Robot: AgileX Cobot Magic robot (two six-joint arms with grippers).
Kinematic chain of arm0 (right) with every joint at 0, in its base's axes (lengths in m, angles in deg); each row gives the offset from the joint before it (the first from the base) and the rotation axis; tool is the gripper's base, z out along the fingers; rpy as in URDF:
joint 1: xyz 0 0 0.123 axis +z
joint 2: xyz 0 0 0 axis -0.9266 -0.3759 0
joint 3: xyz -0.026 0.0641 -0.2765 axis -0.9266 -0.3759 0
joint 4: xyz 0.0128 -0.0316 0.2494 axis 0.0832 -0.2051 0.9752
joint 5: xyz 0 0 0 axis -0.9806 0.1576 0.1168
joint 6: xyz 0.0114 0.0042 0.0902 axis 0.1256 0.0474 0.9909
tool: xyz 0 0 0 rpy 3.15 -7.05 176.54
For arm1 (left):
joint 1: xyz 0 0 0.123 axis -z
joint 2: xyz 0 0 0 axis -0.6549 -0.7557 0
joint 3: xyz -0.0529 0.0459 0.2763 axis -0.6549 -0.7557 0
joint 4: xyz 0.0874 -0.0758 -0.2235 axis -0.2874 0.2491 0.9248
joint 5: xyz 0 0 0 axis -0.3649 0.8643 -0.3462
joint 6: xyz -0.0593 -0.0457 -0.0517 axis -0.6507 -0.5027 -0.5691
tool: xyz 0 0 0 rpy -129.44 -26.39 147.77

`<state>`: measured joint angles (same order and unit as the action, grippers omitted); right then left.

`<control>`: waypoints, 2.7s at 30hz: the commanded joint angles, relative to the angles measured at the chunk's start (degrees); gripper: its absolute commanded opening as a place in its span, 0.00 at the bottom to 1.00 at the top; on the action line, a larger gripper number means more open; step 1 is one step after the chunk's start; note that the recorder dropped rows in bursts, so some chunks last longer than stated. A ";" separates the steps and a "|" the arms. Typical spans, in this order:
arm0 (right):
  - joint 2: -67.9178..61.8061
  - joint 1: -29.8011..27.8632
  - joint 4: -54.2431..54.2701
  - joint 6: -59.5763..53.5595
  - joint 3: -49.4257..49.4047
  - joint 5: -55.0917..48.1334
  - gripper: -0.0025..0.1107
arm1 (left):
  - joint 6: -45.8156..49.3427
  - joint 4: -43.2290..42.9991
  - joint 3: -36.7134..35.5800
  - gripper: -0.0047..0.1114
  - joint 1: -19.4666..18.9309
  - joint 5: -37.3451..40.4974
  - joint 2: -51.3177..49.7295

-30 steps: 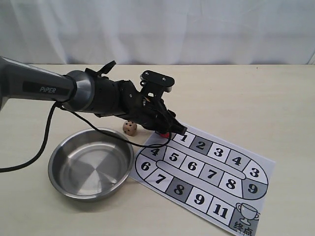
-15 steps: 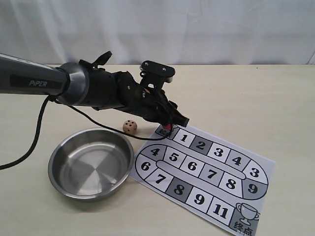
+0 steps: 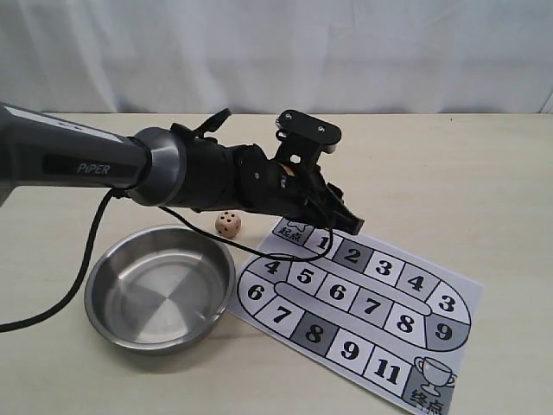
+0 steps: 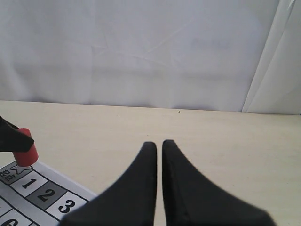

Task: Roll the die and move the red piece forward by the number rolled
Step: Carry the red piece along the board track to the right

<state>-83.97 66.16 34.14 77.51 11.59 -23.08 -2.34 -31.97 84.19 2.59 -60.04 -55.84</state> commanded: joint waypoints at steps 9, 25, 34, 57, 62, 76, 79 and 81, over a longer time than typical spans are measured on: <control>0.22 -0.12 -0.55 0.05 -0.06 0.33 0.06 | 0.11 -0.03 0.14 0.04 0.21 -0.53 -4.17; 0.22 -0.12 -0.55 0.05 -0.06 0.33 0.06 | 0.11 -0.25 0.14 0.04 3.60 -0.88 0.14; 0.22 -0.12 -0.55 0.05 -0.06 0.33 0.06 | 0.11 -0.09 0.14 0.04 5.36 -5.69 -3.87; 0.22 -0.12 -0.55 0.05 -0.06 0.33 0.06 | -0.07 -2.03 1.25 0.04 9.90 -9.85 -4.94; 0.22 -0.12 -0.55 0.05 -0.06 0.33 0.06 | -0.18 -2.91 1.25 0.04 10.01 -9.49 -7.79; 0.22 -0.12 -0.12 0.03 -0.06 0.33 0.06 | -0.28 -4.20 12.11 0.04 11.99 -1.86 -7.66; 0.22 -0.12 -0.12 0.03 -0.06 0.33 0.06 | -0.28 -4.20 12.51 0.04 12.80 -1.32 -7.66; 0.22 -0.12 -0.12 0.03 -0.06 0.33 0.06 | -0.28 -4.20 12.51 0.04 13.42 -0.94 -7.66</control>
<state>-83.97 66.16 34.14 77.51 11.59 -23.08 -2.34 -36.13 96.32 15.10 -61.79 -63.70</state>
